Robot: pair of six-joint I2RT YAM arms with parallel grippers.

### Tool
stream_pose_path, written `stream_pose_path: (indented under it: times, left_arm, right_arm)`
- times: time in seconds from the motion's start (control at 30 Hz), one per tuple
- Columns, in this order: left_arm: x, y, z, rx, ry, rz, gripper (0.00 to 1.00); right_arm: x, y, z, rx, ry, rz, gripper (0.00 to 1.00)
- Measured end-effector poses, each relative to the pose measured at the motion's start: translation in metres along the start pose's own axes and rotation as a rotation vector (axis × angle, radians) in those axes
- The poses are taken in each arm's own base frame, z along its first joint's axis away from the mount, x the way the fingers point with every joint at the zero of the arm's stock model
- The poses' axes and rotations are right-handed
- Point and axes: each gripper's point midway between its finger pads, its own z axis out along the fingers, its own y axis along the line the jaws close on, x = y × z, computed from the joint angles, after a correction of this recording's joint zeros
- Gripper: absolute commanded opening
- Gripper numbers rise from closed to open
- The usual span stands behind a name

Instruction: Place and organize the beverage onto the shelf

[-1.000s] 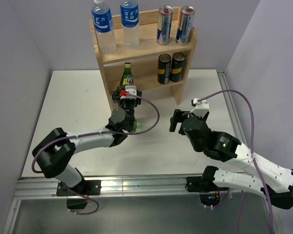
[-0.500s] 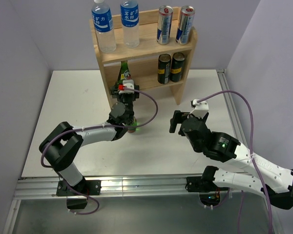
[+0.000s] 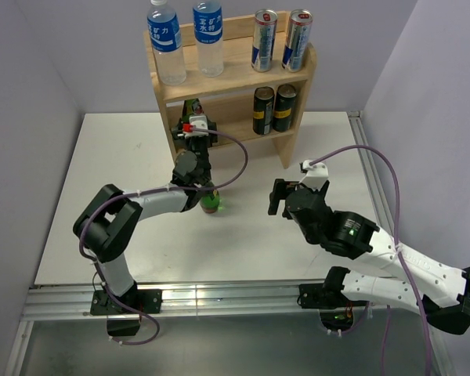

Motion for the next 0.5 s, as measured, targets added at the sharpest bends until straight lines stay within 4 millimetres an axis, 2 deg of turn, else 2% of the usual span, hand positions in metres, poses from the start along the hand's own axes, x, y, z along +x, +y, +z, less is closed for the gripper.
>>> stream_pose_path:
  times: [0.2, 0.5]
  left_arm:
    - [0.0030, 0.0079, 0.0112, -0.020, -0.017, -0.024, 0.00]
    - [0.0039, 0.0063, 0.0029, 0.017, -0.033, -0.071, 0.00]
  right_arm:
    - [0.0029, 0.0004, 0.0018, 0.001, 0.003, -0.003, 0.95]
    - [0.0032, 0.0033, 0.0067, 0.001, 0.002, -0.006, 0.95]
